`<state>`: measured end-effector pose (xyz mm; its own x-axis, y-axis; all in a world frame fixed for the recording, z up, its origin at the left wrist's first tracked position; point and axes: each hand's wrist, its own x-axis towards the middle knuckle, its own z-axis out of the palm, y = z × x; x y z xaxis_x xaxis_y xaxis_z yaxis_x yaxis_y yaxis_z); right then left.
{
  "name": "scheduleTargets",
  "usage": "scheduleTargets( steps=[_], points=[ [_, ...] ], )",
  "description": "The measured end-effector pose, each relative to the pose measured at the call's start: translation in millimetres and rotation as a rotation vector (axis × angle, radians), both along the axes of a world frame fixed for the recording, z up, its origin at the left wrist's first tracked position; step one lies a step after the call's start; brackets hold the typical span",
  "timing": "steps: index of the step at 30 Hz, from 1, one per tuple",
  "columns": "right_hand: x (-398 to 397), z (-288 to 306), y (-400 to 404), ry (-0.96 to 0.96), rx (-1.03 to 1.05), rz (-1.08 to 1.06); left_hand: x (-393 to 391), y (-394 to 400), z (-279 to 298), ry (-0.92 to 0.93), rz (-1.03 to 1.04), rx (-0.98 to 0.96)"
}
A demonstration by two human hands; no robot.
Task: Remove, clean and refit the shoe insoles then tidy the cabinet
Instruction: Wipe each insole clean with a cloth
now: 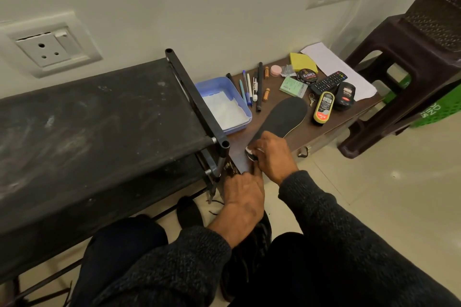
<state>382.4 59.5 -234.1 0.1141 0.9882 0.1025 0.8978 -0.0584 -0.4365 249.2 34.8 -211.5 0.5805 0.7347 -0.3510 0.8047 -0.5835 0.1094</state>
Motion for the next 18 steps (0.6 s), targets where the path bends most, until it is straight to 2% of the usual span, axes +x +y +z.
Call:
scheduleTargets(
  steps=[5,7,9,12,15,18],
  points=[
    [-2,7,-4,-0.024,-0.177,0.187,-3,-7,-1,0.062,-0.033,-0.006],
    [7,16,2,0.079,-0.205,0.117,-4,-10,-3,0.031,-0.009,-0.036],
    [21,22,9,0.15,-0.149,-0.04,-4,-10,-3,0.007,0.006,-0.048],
    [36,15,20,0.038,-0.107,-0.175,-4,-4,1,-0.02,0.049,-0.06],
    [28,-2,19,-0.042,-0.148,-0.2,-3,7,1,-0.011,0.11,-0.107],
    [15,-8,8,-0.057,-0.091,-0.187,-3,11,0,-0.031,0.133,-0.133]
  ],
)
